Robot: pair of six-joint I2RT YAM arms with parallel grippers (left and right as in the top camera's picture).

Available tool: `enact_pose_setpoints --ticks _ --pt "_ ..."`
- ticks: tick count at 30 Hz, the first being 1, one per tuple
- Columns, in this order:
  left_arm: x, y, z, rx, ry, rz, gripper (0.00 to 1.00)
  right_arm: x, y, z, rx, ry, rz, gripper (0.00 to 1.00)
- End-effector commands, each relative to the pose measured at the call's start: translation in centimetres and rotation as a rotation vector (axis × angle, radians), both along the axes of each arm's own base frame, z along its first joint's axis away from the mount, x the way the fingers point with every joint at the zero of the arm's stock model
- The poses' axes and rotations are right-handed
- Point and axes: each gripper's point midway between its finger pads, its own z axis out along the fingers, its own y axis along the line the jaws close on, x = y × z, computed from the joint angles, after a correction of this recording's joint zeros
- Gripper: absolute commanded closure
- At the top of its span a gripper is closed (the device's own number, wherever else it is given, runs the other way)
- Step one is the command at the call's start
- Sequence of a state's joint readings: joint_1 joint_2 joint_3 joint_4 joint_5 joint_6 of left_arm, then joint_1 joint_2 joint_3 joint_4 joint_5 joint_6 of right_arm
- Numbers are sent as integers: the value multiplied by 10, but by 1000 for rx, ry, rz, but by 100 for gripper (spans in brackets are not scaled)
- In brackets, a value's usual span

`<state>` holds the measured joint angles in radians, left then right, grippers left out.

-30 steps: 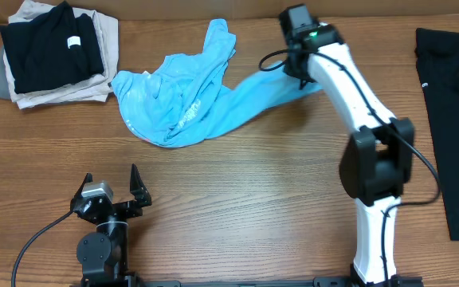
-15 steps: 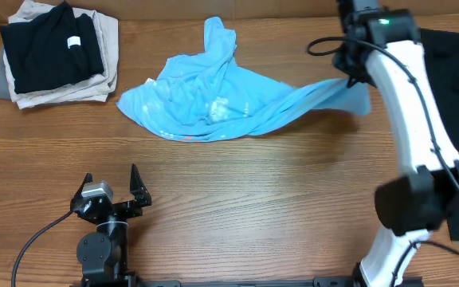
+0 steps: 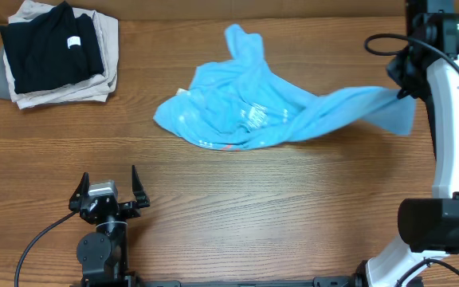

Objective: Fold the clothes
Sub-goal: 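Regrasp a T-shirt corner with the right gripper and pull it rightward, then reach the left gripper to the T-shirt's left side and grasp it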

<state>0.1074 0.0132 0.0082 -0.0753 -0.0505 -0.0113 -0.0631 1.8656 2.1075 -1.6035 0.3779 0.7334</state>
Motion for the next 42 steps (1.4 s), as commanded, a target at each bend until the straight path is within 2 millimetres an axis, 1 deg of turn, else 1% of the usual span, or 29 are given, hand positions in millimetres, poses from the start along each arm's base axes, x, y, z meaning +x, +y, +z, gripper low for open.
enact_pose_setpoints --ticks 1,2,3,5,7,9,11,13,16,18,19,21,22,24,26,29,31,33,34,37,39,42 --pt "-1 7 4 46 -12 35 0 -4 -12 6 29 -32 -44 96" --pt "-1 9 8 46 -30 46 0 -2 -12 4 54 -38 -43 96" --pt "-1 6 13 34 -51 28 0 0 -11 2 74 -42 -33 96" --pt "2 -11 24 13 -100 -72 0 5 -7 -1 98 -45 9 96" --pt "2 -20 37 19 -152 -121 0 7 -6 -5 105 -42 21 96" --pt "-1 -41 56 16 -230 -243 0 7 -5 -9 108 -34 22 96" --pt "-9 -66 75 36 -306 -390 0 7 -4 -14 114 -28 23 96" --pt "-16 -79 89 9 -340 -469 0 8 -4 -20 116 -21 23 96" --pt "-26 -93 110 4 -350 -556 0 11 -1 -27 137 -20 29 96" --pt "-31 -102 127 14 -353 -608 0 11 4 -29 165 -21 37 96" --pt "-34 -107 140 26 -350 -645 0 12 6 -29 178 -23 40 96" --pt "-34 -117 158 43 -331 -713 0 15 10 -29 197 -37 49 96" --pt "-27 -125 172 26 -279 -777 0 18 13 -28 205 -47 56 96" --pt "-12 -130 180 -27 -179 -823 0 20 16 -28 213 -52 64 96" --pt "9 -134 180 -118 -22 -857 0 21 18 -28 212 -56 69 96" --pt "38 -141 172 -219 211 -882 0 23 19 -27 210 -64 74 96" --pt "53 -147 168 -260 314 -898 0 23 19 -27 210 -63 74 96" --pt "72 -150 164 -311 381 -900 0 23 19 -27 210 -62 75 96" --pt "82 -154 162 -379 416 -921 0 23 19 -27 210 -62 76 96" --pt "96 -169 160 -409 436 -1024 0 23 19 -27 206 -59 88 96" --pt "108 -178 150 -410 482 -998 0 23 19 -27 205 -58 93 96" --pt "130 -193 125 -336 580 -854 0 23 19 -27 205 -59 92 96"
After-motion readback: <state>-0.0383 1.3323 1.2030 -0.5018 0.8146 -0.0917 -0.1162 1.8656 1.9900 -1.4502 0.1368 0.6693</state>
